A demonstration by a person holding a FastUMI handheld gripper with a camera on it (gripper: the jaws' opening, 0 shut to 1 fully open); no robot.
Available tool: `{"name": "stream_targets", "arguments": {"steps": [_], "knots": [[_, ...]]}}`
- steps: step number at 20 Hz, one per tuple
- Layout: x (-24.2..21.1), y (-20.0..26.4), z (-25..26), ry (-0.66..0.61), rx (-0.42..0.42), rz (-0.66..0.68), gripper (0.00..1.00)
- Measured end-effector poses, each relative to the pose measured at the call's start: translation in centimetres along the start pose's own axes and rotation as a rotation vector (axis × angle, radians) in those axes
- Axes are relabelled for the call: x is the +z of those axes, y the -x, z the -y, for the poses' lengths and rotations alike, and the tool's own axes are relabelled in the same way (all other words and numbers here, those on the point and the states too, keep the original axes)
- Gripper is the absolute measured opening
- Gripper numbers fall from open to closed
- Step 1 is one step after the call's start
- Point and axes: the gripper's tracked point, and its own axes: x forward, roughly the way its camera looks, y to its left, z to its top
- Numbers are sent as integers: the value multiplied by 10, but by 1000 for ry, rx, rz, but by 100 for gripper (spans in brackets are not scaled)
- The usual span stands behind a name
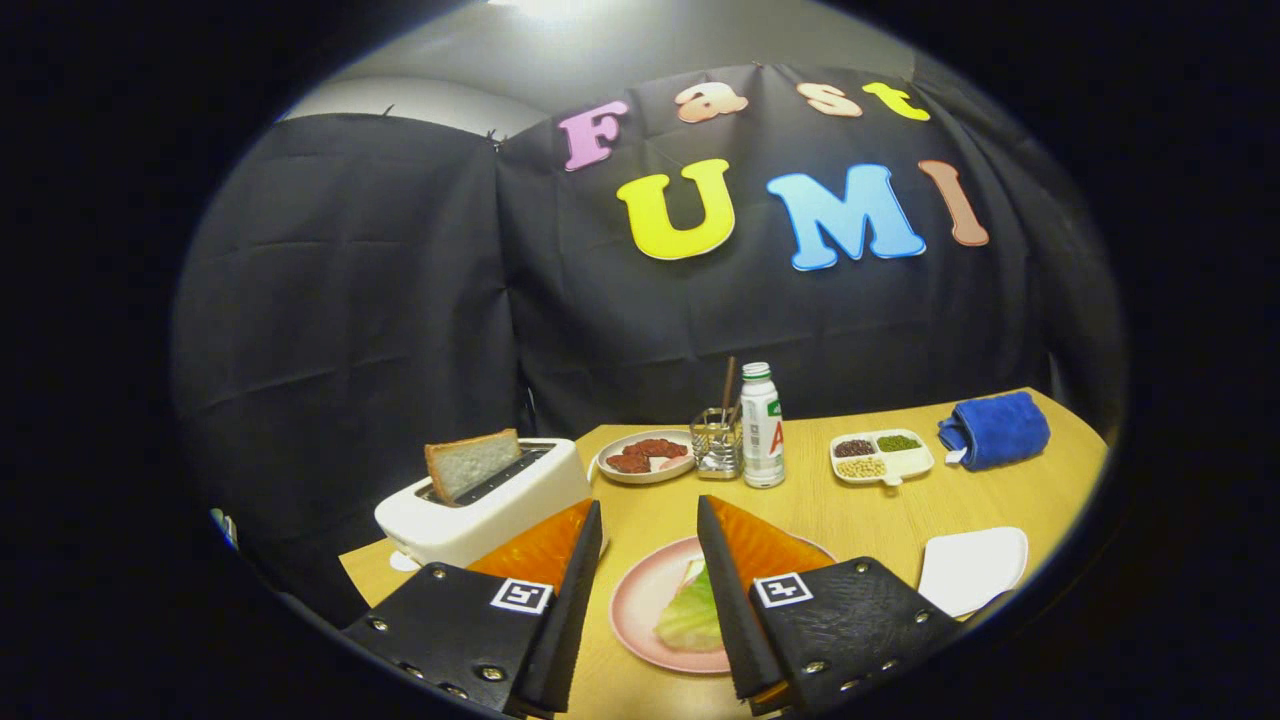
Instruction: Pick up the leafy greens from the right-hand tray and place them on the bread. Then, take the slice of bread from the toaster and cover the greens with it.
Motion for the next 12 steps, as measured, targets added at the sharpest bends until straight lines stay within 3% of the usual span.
{"name": "stream_targets", "arguments": {"steps": [7,12], "knots": [[7,-20,-111,71,24,53,59],[-4,-49,-150,69,-8,23,59]]}}
